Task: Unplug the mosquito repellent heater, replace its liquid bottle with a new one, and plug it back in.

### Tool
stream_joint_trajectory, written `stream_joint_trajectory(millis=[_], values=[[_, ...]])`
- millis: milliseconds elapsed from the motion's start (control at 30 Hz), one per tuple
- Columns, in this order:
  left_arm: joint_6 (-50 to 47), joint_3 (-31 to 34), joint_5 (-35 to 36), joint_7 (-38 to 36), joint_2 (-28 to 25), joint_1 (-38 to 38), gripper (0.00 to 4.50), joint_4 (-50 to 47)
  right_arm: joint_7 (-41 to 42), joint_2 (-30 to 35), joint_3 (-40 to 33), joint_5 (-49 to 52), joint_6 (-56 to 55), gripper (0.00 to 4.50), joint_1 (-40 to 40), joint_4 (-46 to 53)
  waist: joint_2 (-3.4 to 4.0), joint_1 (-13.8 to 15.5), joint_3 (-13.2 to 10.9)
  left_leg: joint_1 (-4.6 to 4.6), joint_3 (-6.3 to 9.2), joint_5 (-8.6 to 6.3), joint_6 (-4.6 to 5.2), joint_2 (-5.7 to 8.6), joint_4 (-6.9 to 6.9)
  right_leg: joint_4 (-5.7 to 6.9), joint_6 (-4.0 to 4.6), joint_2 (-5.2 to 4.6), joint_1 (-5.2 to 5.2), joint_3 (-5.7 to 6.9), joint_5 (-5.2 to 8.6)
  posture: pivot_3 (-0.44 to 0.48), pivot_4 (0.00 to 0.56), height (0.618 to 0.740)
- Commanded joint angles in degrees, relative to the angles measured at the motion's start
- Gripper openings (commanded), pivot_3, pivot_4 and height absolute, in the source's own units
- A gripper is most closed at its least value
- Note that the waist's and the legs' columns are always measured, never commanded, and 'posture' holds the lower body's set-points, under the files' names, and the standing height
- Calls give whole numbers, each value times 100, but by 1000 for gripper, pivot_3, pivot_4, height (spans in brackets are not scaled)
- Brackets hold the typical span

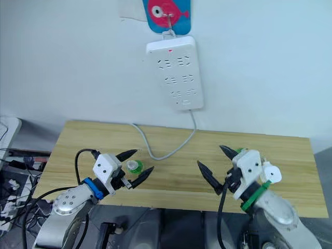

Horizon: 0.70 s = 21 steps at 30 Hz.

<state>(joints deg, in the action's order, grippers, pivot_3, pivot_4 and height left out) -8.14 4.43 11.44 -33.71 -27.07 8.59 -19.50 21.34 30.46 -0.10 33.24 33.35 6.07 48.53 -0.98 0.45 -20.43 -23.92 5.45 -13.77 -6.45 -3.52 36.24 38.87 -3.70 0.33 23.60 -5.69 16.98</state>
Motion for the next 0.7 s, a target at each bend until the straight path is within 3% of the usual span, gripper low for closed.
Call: stream_joint_trajectory(millis=[33,300,500,700], values=[[256,182,-82,182,53,317,4500,-190,455,274,-8,529,285,4437,-293,156,-3,37,2,0,0,0,0,0,-1,0,21,-1,0,1,-12,159,341,740],[145,255,52,277,144,1158,4500,-510,1254,726,280,785,424,4437,-930,12,-5,108,3,4,8,0,0,-2,-12,4,20,-1,0,11,-11,190,341,740],[390,107,-247,540,395,826,4500,122,1760,984,436,844,428,4437,-1466,-9,-9,112,5,5,12,1,0,-3,-11,5,-1,1,-2,15,1,182,346,740],[819,-9,-461,687,573,541,4500,764,1747,960,408,775,464,4437,-1676,-196,-12,119,6,5,14,1,0,-2,-11,7,26,1,-3,17,-15,174,347,740]])
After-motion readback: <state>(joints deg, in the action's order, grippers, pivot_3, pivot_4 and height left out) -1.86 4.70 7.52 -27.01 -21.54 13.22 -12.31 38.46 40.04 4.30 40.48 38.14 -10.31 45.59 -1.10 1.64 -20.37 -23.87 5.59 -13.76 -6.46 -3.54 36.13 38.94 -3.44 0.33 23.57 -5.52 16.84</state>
